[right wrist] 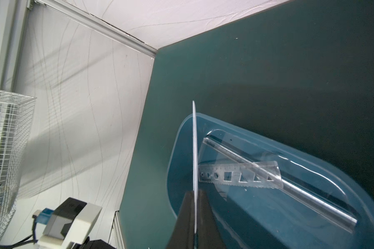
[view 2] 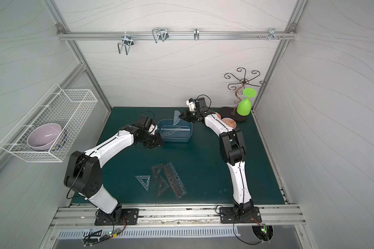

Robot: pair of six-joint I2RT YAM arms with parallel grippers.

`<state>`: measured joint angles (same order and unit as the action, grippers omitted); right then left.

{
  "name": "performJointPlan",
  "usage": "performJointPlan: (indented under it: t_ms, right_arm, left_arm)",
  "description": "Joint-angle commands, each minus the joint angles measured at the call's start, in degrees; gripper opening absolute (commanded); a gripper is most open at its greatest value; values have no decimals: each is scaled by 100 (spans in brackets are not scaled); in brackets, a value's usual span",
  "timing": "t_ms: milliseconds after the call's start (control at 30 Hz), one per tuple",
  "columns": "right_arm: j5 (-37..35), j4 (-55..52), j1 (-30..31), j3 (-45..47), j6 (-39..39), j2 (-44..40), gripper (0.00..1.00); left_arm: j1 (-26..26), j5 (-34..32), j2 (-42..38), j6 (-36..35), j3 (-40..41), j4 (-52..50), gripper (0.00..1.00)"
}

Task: Put the scattered rulers into the storage box
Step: Place the ruler in the storage box.

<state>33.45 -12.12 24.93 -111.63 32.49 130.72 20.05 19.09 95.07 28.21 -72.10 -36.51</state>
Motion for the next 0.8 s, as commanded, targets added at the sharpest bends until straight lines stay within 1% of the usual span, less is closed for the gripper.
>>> performJointPlan:
  t_ms: [0,233,767]
  right_arm:
    - [-93,-456,138,-325,-301,260,7]
    - [-85,-566,309,-544,-375,699,7]
    - [-115,-684,426,-492,-392,1044,12]
  left_arm:
    - [-37,84,100,-78,-54,112,37]
    - [-76,170,187,-74,20,188,37]
    - [-116,332,167,-35,124,294,37]
